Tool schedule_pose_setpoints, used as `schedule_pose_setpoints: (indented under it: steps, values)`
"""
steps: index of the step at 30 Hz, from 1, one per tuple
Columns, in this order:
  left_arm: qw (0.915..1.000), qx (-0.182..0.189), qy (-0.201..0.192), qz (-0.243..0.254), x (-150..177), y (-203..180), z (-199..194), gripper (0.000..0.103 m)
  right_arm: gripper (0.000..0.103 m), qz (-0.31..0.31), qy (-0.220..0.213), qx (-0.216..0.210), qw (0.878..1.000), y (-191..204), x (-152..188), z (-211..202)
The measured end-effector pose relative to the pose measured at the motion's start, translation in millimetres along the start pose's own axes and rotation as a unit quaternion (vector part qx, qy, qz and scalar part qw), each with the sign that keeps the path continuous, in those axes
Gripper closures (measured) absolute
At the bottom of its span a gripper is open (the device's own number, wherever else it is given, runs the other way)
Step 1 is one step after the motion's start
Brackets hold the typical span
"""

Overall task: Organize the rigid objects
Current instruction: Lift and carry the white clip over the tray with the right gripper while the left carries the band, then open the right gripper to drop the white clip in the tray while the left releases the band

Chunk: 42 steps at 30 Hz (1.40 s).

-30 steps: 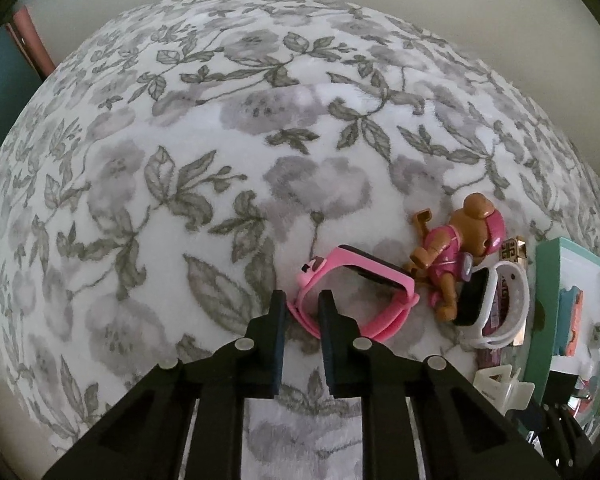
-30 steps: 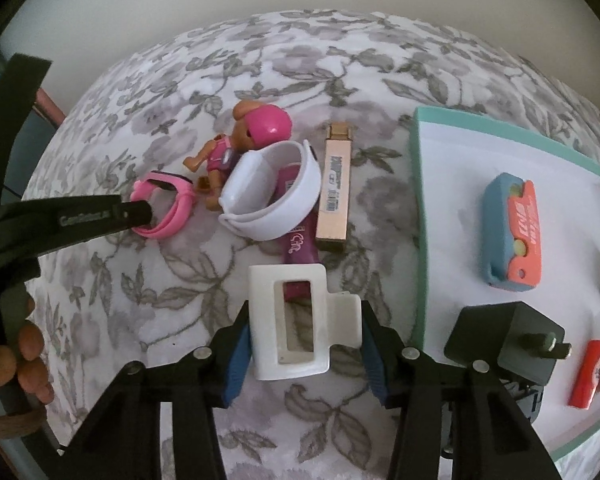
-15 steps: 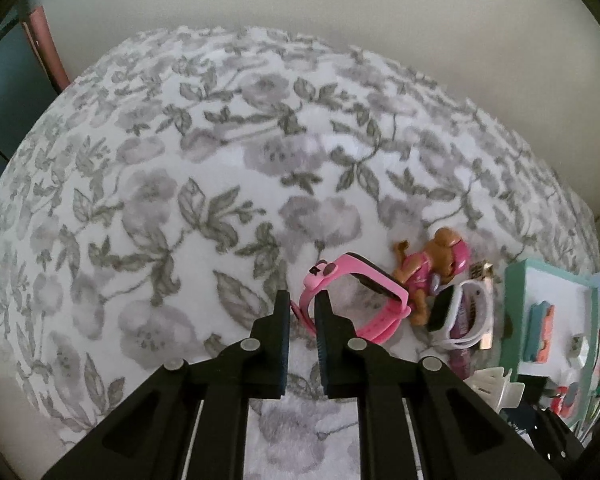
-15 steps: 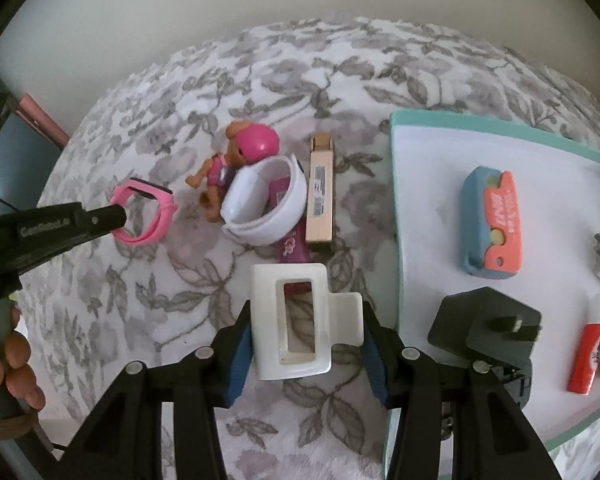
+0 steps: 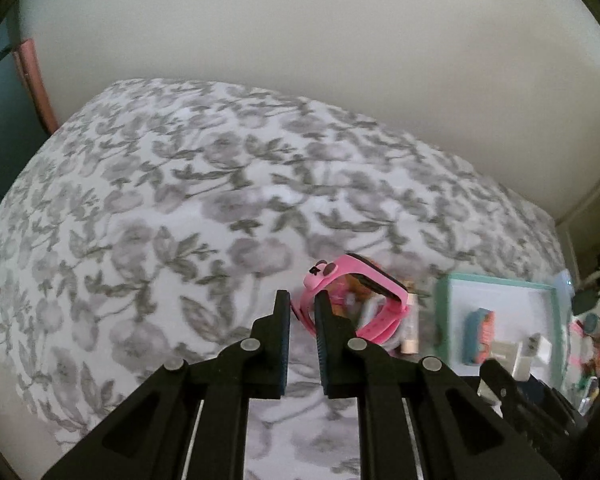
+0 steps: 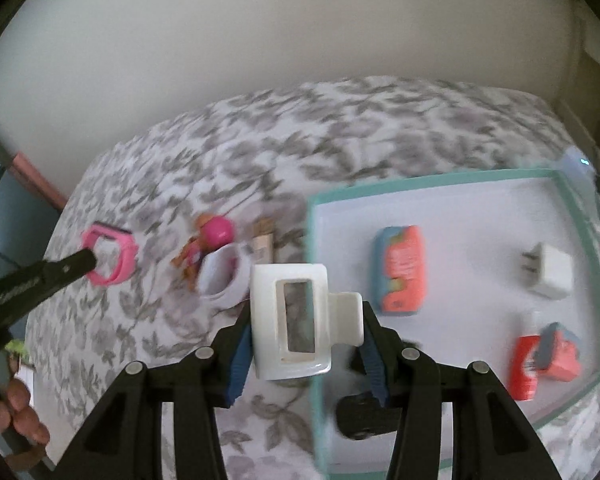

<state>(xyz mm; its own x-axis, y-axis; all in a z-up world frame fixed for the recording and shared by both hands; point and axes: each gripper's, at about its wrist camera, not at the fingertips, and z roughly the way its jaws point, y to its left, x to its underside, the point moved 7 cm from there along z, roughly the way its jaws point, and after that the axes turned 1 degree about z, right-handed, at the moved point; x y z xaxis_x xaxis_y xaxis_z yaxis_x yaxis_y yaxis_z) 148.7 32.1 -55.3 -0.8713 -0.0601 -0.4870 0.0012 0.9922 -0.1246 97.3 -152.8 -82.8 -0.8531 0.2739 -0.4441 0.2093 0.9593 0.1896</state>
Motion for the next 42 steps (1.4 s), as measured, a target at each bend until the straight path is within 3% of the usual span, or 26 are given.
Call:
schedule_pose_setpoints:
  steps: [14, 19, 23, 30, 42]
  values:
    - [0.9915, 0.065, 0.016, 0.112, 30, -126, -5, 0.091, 0.052, 0.129, 0.004, 0.089, 0.988, -124, -2, -12]
    - [0.9856, 0.084, 0.029, 0.144, 44, -165, -1, 0.091, 0.052, 0.168, 0.005, 0.098, 0.981, -154, 2, -16]
    - [0.9811, 0.077, 0.020, 0.176, 48, -188, 2, 0.091, 0.052, 0.189, 0.003, 0.104, 0.976, -170, 5, -20]
    - [0.9788, 0.094, 0.038, 0.178, 57, -209, 18, 0.091, 0.052, 0.206, 0.005, 0.106, 0.973, -184, 9, -21]
    - [0.9763, 0.102, 0.078, 0.174, 72, -211, 43, 0.090, 0.052, 0.203, 0.011, 0.113, 0.973, -186, 12, -18]
